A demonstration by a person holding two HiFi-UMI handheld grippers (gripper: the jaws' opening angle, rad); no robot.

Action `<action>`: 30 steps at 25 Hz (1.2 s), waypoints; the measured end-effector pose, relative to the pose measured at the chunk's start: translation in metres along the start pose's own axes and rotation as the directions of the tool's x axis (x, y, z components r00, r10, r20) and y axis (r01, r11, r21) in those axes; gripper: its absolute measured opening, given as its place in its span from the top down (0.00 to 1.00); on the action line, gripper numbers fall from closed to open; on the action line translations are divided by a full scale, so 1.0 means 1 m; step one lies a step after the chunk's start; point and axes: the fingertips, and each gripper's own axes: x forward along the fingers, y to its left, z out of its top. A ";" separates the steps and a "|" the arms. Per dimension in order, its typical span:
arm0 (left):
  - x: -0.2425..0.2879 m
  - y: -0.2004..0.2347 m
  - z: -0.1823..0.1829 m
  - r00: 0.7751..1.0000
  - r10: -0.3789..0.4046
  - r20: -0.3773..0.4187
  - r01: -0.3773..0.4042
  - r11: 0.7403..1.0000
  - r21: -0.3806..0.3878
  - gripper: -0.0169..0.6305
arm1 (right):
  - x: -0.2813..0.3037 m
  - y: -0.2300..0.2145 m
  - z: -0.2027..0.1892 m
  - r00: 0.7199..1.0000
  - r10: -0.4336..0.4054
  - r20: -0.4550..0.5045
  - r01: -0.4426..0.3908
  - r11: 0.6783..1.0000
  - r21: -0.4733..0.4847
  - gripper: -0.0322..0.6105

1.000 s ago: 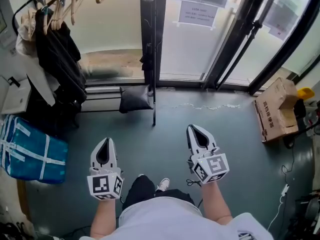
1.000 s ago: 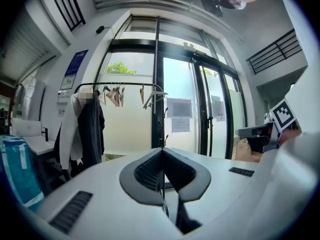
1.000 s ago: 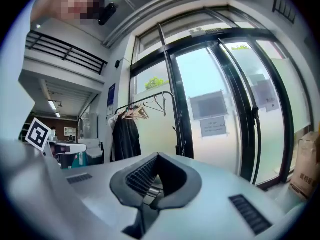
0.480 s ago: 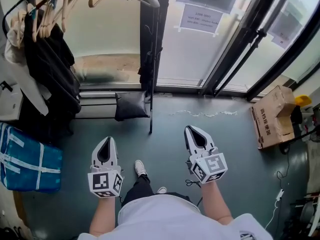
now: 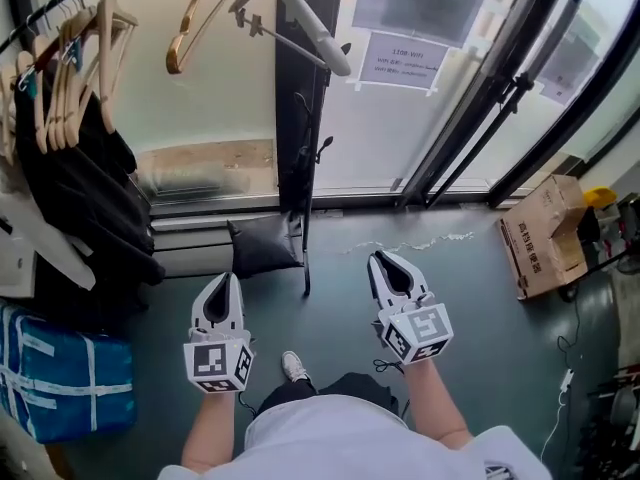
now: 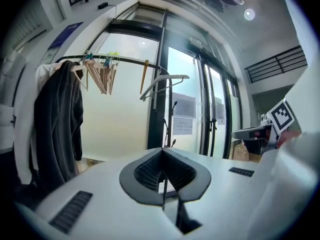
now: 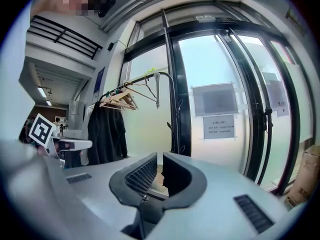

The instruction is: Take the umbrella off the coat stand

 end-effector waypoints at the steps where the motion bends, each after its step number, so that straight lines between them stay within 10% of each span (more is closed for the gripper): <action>1: 0.006 0.004 0.001 1.000 0.000 -0.003 0.000 1.000 0.010 0.94 | 0.005 0.001 -0.001 1.000 -0.001 -0.008 0.001 1.000 0.000 0.92; 18: 0.048 0.009 0.014 1.000 0.017 -0.002 -0.017 0.999 0.040 0.94 | 0.069 -0.038 -0.011 1.000 -0.018 -0.019 0.018 1.000 0.002 0.82; 30: 0.078 -0.005 -0.037 0.999 0.038 -0.013 -0.039 0.997 -0.068 0.94 | 0.197 -0.042 -0.103 0.979 0.120 -0.165 -0.097 0.986 0.139 0.58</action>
